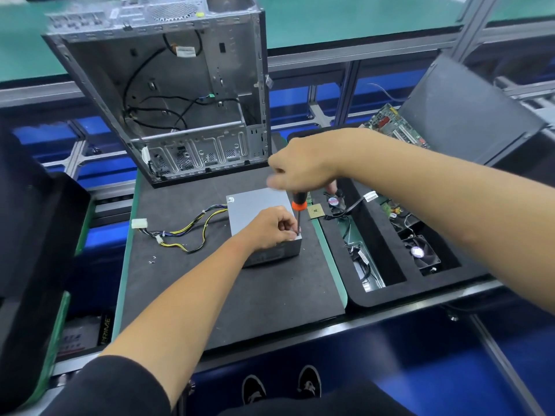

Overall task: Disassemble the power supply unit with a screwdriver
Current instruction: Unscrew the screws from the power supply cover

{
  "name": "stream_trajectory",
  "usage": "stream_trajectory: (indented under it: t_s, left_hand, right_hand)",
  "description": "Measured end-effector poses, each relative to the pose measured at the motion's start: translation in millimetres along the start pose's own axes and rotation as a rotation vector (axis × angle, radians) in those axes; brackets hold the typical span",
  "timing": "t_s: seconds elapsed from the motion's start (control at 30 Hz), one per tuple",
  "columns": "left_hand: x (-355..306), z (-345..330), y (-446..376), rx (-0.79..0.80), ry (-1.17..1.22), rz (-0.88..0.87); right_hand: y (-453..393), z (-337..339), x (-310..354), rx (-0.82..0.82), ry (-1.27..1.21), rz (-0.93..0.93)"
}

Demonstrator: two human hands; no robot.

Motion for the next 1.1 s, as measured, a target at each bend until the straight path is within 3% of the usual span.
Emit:
stream_trajectory:
  t_s: [0.07, 0.1, 0.23, 0.33, 0.4, 0.5, 0.57, 0.67, 0.77, 0.9, 0.97, 1.1]
  left_hand:
    - [0.3, -0.1, -0.2, 0.003, -0.006, 0.001]
    - [0.6, -0.3, -0.7, 0.004, -0.009, -0.002]
    - [0.1, -0.2, -1.1, 0.008, -0.013, -0.011]
    - [1.1, -1.3, -1.9, 0.013, -0.006, -0.003]
    - [1.2, -1.8, -1.7, 0.007, 0.005, 0.013]
    - [0.0, -1.3, -0.7, 0.018, 0.004, 0.013]
    - [-1.9, -1.0, -1.0, 0.039, 0.006, -0.008]
    - [-5.2, 0.2, 0.0, 0.039, -0.021, -0.024]
    - [-5.3, -0.8, 0.9, 0.015, -0.023, -0.023]
    - [-4.6, -1.8, 1.2, 0.023, -0.037, -0.02]
    - [-3.7, -1.9, 0.5, 0.03, -0.047, -0.018]
    - [-5.1, -1.5, -0.1, 0.025, -0.048, -0.014]
  right_hand:
    - [-2.7, 0.5, -2.5, -0.121, 0.132, -0.022]
    - [-3.3, -1.4, -2.8, -0.134, 0.076, 0.007]
    - [5.5, -2.2, -9.4, -0.009, -0.181, 0.184]
    - [7.7, -1.9, -13.4, -0.037, -0.242, 0.171]
    - [3.2, -5.8, -17.3, -0.03, -0.163, 0.058]
    - [-0.7, -9.4, -15.8, -0.138, 0.154, -0.029]
    - [-0.2, -9.0, -11.0, -0.174, 0.066, 0.062]
    - [5.4, -2.7, -8.2, -0.07, -0.197, 0.256]
    - [8.8, -1.1, -7.1, -0.058, -0.253, 0.268]
    - [-5.6, -6.2, -9.3, -0.162, -0.005, 0.062]
    - [-8.5, -7.0, -7.9, -0.216, 0.077, 0.091]
    - [3.1, -5.5, -15.1, -0.017, -0.321, 0.243]
Point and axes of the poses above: each hand's wrist, its own y-axis away from the middle knuckle, its own z-axis out of the back of the hand, x = y × z, the point moved 4 cm from there along -y, towards the middle knuckle, and after that the axes turned 15 degrees about -z, right-handed, at the moved point
